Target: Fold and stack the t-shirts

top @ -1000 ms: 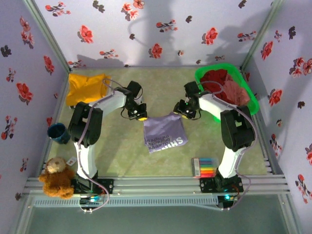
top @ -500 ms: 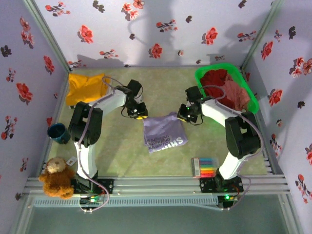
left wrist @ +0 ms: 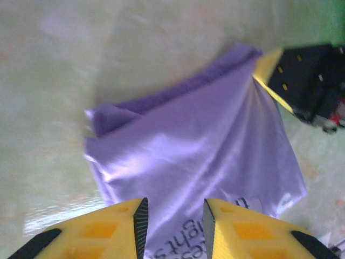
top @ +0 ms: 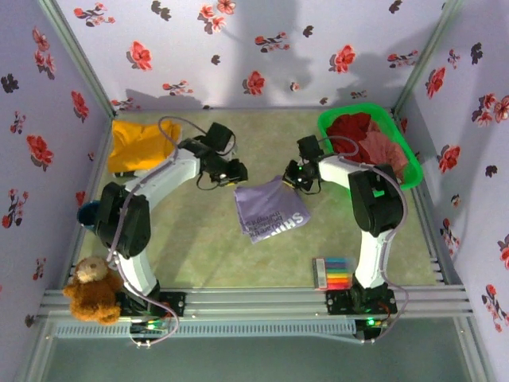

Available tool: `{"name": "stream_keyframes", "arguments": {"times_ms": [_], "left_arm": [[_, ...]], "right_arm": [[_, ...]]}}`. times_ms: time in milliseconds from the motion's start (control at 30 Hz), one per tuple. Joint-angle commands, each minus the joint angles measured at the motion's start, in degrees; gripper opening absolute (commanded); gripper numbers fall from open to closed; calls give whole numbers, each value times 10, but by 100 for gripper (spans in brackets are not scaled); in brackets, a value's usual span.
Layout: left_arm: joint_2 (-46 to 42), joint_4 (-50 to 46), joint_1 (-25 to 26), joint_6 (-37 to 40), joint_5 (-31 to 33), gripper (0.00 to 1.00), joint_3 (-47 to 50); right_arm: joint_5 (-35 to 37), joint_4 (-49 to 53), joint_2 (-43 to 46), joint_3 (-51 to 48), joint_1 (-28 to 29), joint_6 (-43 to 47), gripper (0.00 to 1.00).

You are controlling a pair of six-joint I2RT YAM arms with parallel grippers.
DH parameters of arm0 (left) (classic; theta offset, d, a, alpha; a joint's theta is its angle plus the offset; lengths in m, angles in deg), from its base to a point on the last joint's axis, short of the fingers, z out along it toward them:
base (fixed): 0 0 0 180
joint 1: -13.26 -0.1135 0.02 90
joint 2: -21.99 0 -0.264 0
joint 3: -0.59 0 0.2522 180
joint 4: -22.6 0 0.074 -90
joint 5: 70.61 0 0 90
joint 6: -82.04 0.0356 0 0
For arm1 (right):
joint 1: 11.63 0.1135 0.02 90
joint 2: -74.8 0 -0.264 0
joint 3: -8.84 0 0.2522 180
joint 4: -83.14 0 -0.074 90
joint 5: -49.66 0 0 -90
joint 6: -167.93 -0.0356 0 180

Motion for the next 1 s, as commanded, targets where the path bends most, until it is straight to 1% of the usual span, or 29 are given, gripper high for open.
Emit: {"name": "stream_keyframes", "arguments": {"times_ms": [0,100,167,233,300,367,400,500,567,733,800,867,900,967], "left_arm": [[18,21,30,-43,10,35,36],[31,67,41,-67,20,36,77],[45,69,46,-65,39,36,86],[60,70,49,-59,40,37,90],[69,51,55,-45,49,37,82],[66,6,66,-22,89,37,62],[63,-11,69,-16,97,37,53],[41,-27,86,-17,97,37,35],[36,-30,106,-27,87,37,21],[71,-38,160,-42,69,37,-10],[87,-47,171,-45,71,38,-12],[89,-46,175,-48,75,38,5],[87,-43,175,-49,76,38,16],[79,-40,175,-47,79,38,39]], "right_arm": [[32,11,-6,4,-3,-24,16],[55,31,16,-7,-4,-22,22],[52,38,27,-10,-6,-16,26],[29,53,26,1,-8,-4,26],[25,77,34,12,-7,14,24],[37,94,62,6,-6,25,23],[40,99,75,0,-6,26,23],[29,102,113,-28,-6,19,24],[35,107,150,-58,-5,11,26],[69,136,241,-131,-2,22,30],[53,129,256,-162,-2,15,28],[-4,69,262,-212,-1,-28,26],[-19,45,261,-233,3,-45,25],[-25,36,259,-256,19,-51,25]]}}
